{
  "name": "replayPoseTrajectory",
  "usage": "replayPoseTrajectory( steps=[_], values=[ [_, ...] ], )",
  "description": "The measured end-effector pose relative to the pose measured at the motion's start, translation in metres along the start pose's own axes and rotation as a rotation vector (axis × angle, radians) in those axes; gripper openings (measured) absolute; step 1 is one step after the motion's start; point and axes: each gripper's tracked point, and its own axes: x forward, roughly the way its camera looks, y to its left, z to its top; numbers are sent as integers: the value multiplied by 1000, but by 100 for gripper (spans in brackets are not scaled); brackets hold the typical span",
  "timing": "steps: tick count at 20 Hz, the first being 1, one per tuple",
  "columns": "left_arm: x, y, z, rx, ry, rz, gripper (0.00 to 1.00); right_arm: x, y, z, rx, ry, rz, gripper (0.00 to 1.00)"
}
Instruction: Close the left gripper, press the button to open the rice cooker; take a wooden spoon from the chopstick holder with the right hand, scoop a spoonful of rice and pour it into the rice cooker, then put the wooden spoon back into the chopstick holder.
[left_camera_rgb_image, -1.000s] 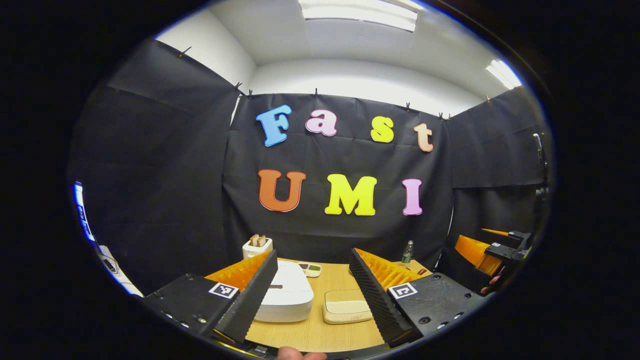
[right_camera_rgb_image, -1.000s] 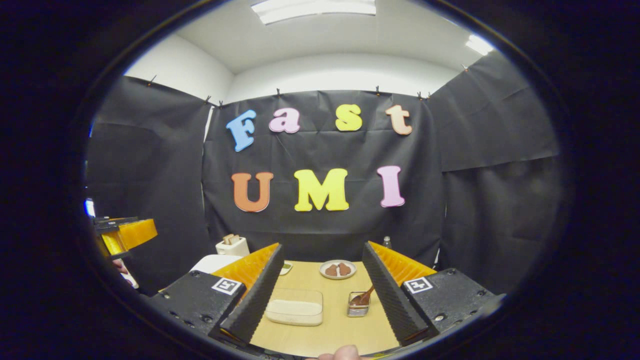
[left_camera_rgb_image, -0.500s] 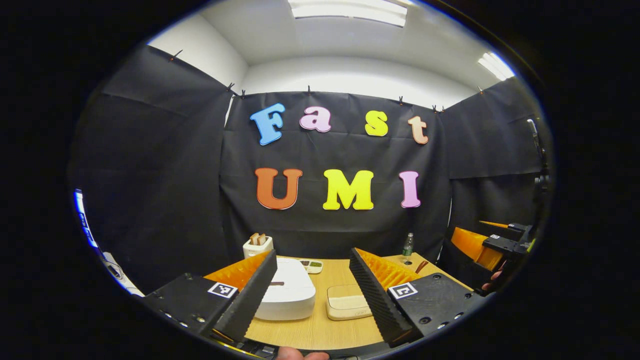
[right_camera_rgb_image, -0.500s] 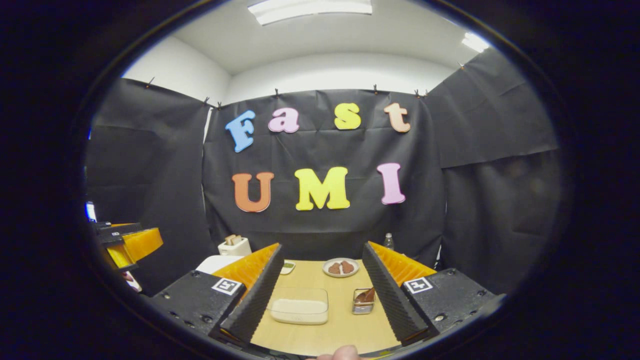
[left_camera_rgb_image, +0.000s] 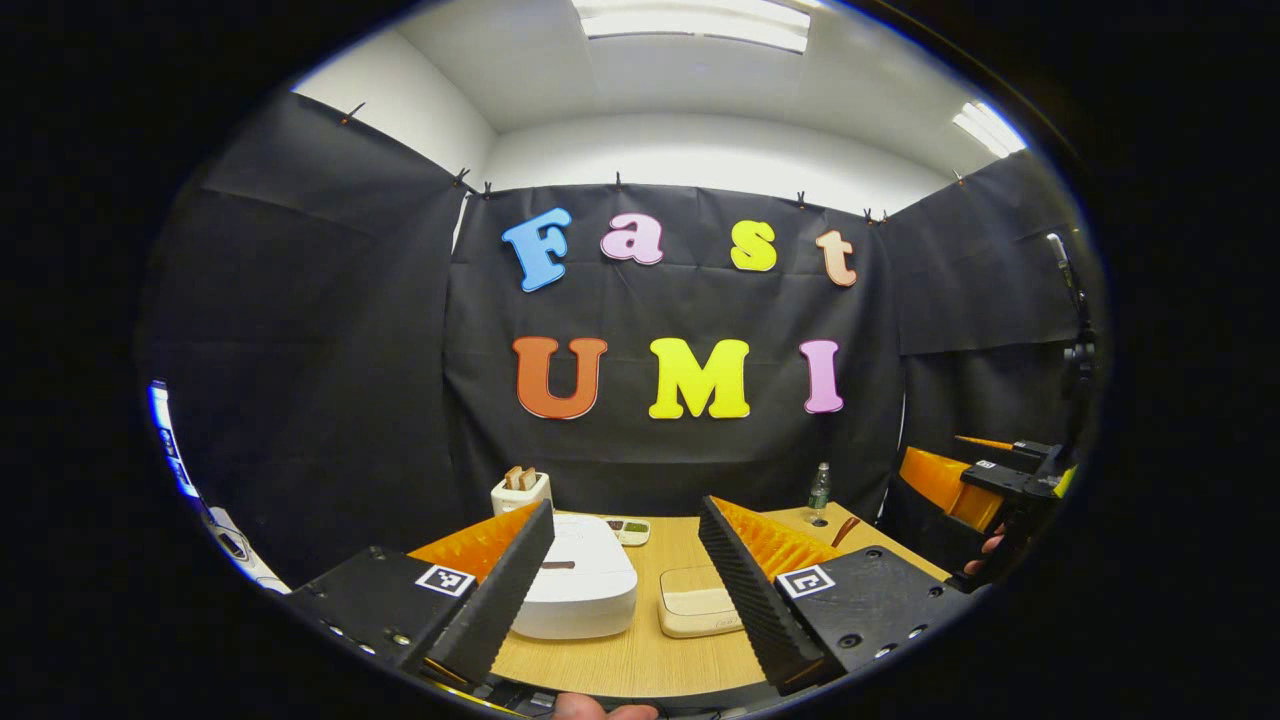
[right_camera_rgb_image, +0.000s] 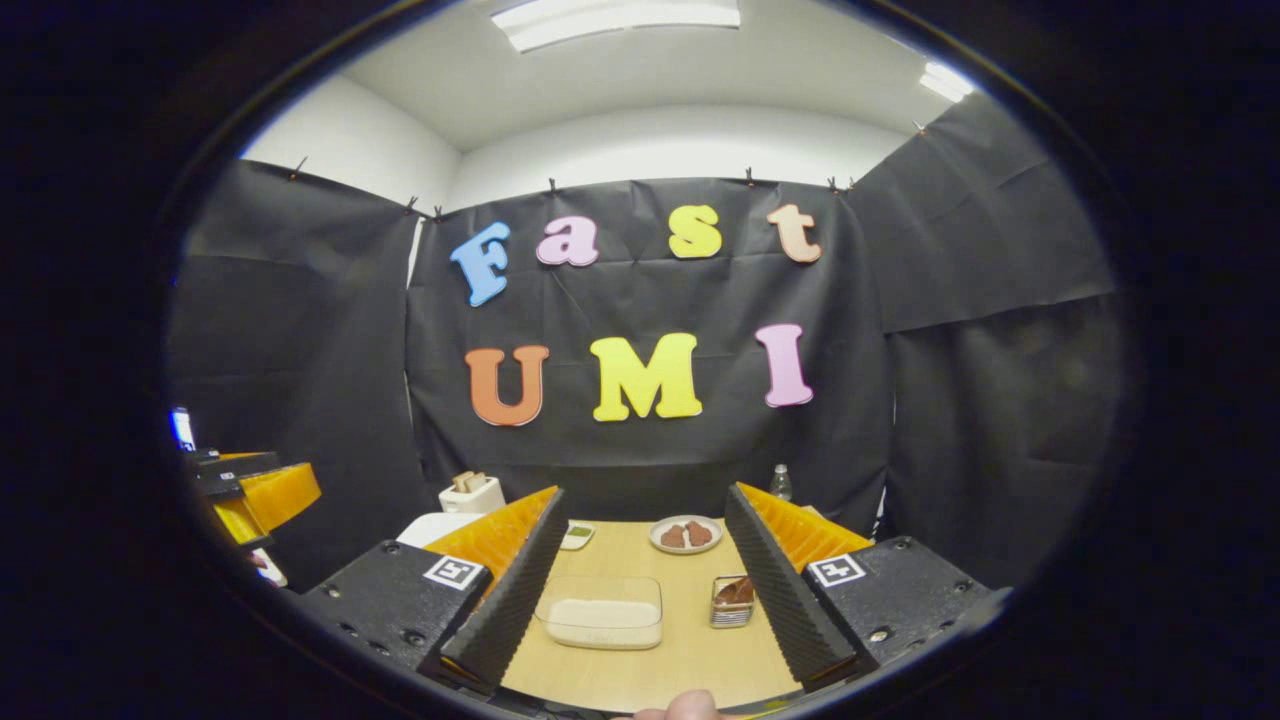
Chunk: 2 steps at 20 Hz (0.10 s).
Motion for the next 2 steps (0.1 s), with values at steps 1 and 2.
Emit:
replayPoseTrajectory(
  steps=[1, 2],
  values=[
    [-1, 1, -1, 3, 1, 3, 94, 1, 1, -3, 1, 2, 0, 99],
    [0, 3, -3, 2, 3, 6, 94, 3, 0, -5, -1, 6, -1, 100]
  ],
)
